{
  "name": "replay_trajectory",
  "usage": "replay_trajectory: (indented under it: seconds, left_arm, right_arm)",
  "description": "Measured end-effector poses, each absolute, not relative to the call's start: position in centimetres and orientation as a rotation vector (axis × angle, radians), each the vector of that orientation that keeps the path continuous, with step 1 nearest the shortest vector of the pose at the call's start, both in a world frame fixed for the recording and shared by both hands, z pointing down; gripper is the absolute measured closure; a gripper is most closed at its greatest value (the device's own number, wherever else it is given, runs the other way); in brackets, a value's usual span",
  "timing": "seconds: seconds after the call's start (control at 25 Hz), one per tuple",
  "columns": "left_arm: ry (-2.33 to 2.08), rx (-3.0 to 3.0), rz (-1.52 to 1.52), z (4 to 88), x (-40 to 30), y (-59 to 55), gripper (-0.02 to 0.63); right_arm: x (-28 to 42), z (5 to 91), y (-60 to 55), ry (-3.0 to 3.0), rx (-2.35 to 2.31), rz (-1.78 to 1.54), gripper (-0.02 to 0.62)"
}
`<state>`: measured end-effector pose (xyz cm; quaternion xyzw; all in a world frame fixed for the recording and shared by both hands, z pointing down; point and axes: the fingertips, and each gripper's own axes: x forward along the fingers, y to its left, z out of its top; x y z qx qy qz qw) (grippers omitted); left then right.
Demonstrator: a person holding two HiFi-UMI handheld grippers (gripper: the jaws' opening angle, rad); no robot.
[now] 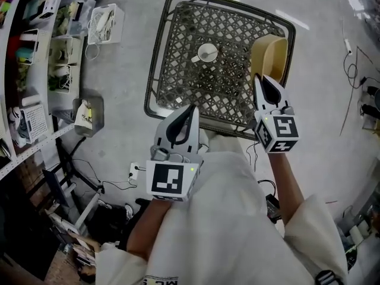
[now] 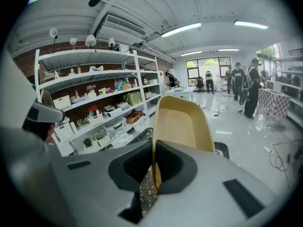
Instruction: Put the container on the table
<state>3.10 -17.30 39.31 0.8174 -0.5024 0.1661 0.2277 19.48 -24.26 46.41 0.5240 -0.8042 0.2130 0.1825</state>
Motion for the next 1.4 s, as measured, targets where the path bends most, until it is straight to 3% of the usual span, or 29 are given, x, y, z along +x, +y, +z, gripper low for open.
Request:
replay_trajectory:
  seconds: [1.4]
  left_arm:
    - [-1.246, 2.146, 0.569, 50.2, 4.5, -19.8, 0.581]
  right_arm:
    - [23.4, 70.0, -28.9, -1.855, 1.317, 0.582, 0.558]
